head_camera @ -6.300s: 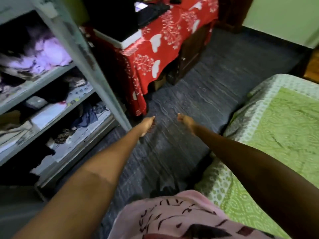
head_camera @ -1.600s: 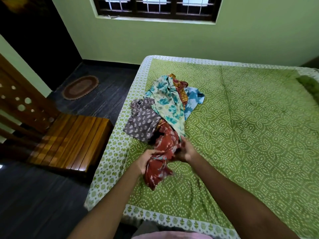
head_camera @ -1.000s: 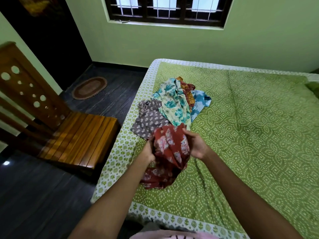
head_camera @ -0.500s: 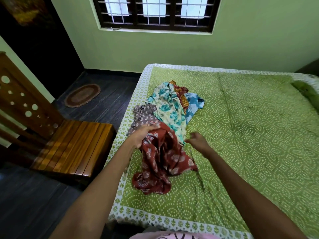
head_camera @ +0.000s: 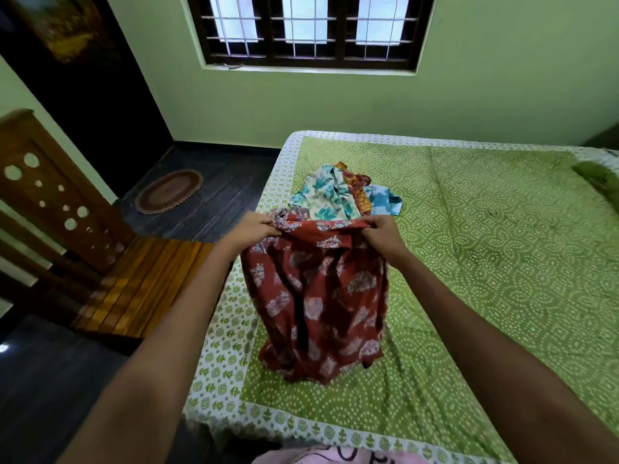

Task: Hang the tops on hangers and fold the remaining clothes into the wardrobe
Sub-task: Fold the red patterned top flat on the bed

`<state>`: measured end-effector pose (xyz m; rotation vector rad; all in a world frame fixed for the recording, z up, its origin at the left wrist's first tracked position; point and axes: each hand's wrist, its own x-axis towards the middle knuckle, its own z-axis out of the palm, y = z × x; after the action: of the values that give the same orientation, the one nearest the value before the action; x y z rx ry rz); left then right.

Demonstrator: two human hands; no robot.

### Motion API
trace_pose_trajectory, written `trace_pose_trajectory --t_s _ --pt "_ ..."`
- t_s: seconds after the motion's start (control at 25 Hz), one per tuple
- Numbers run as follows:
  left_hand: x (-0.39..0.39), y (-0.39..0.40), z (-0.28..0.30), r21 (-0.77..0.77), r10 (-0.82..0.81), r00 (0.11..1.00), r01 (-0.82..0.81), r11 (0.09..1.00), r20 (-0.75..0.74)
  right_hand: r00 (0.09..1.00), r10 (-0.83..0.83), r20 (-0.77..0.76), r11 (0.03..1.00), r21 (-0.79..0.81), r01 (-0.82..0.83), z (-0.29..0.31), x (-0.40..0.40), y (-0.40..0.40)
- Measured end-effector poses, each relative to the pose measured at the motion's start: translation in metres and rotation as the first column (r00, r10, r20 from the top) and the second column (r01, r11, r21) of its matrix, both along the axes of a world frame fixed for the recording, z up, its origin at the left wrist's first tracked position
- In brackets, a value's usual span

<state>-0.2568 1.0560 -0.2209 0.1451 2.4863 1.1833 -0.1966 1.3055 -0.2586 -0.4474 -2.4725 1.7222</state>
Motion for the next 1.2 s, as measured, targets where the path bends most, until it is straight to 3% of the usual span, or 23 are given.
trace_pose_trajectory --t_s 0.08,0.16,0.2,0.24,0.28,0.32,0.36,0.44,0.48,0.52,0.68,0.76,0.84,0.92,0.96,1.08,1.2 --pt "0.004 0.007 -0.011 -0.081 0.071 0.996 -0.075 0.994 -0.045 0.985 -0.113 -0.130 0.982 0.138 0.130 0.009 -0.001 -0.011" --pt "0.012 0.018 -0.012 0.147 0.254 0.960 -0.271 0.951 0.122 0.940 -0.097 -0.327 0.956 0.233 0.180 0.018 0.010 -0.029" --pt "0.012 0.023 -0.013 0.312 0.282 0.922 -0.358 0.880 0.265 0.934 0.025 -0.356 0.955 0.286 0.084 0.020 0.021 -0.037" --pt "0.012 0.025 -0.011 0.471 0.229 0.890 -0.410 0.781 0.394 0.933 0.209 -0.293 0.940 0.322 -0.110 0.020 0.032 -0.044" --pt "0.013 0.026 -0.009 0.604 0.135 0.882 -0.414 0.681 0.452 0.897 0.426 -0.117 0.874 0.310 -0.375 0.018 0.043 -0.048" --pt "0.015 0.025 -0.006 0.688 0.047 0.887 -0.389 0.612 0.459 0.803 0.593 0.063 0.773 0.232 -0.590 0.016 0.052 -0.050" --pt "0.016 0.024 -0.003 0.752 -0.019 0.897 -0.360 0.552 0.442 0.761 0.633 0.143 0.746 0.152 -0.649 0.012 0.054 -0.050" --pt "0.018 0.025 0.002 0.831 -0.135 0.901 -0.311 0.461 0.413 0.907 0.419 0.039 0.907 0.021 -0.420 0.010 0.046 -0.046" --pt "0.019 0.025 0.003 0.851 -0.173 0.895 -0.309 0.425 0.412 0.962 0.271 -0.025 0.962 -0.031 -0.271 0.012 0.040 -0.045" --pt "0.017 0.026 0.002 0.869 -0.220 0.885 -0.306 0.388 0.410 0.974 0.219 -0.060 0.973 -0.055 -0.223 0.017 0.035 -0.045" --pt "0.015 0.027 0.005 0.878 -0.220 0.883 -0.327 0.349 0.416 0.899 0.437 0.026 0.899 -0.040 -0.435 0.016 0.026 -0.056" --pt "0.017 0.025 0.012 0.878 -0.177 0.907 -0.297 0.375 0.382 0.948 0.319 0.002 0.946 0.066 -0.319 0.013 0.020 -0.055" --pt "0.014 0.014 0.017 0.801 0.077 0.959 -0.270 0.534 0.272 0.992 0.068 -0.110 0.992 0.116 -0.055 0.016 0.013 -0.047" --pt "0.003 -0.004 0.014 0.661 0.394 0.917 -0.336 0.671 0.065 0.972 -0.076 -0.224 0.990 0.102 0.101 0.026 0.007 -0.037" --pt "-0.004 -0.015 0.010 0.609 0.449 0.894 -0.355 0.710 -0.002 0.967 -0.100 -0.236 0.987 0.097 0.126 0.030 0.003 -0.033" --pt "-0.015 -0.036 0.006 0.477 0.403 0.913 -0.326 0.816 -0.067 0.977 -0.031 -0.213 0.999 0.020 0.036 0.039 -0.011 -0.024" --pt "-0.019 -0.041 0.000 0.452 0.302 0.953 -0.254 0.855 -0.036 0.983 0.053 -0.173 0.991 -0.111 -0.073 0.053 -0.016 -0.025"
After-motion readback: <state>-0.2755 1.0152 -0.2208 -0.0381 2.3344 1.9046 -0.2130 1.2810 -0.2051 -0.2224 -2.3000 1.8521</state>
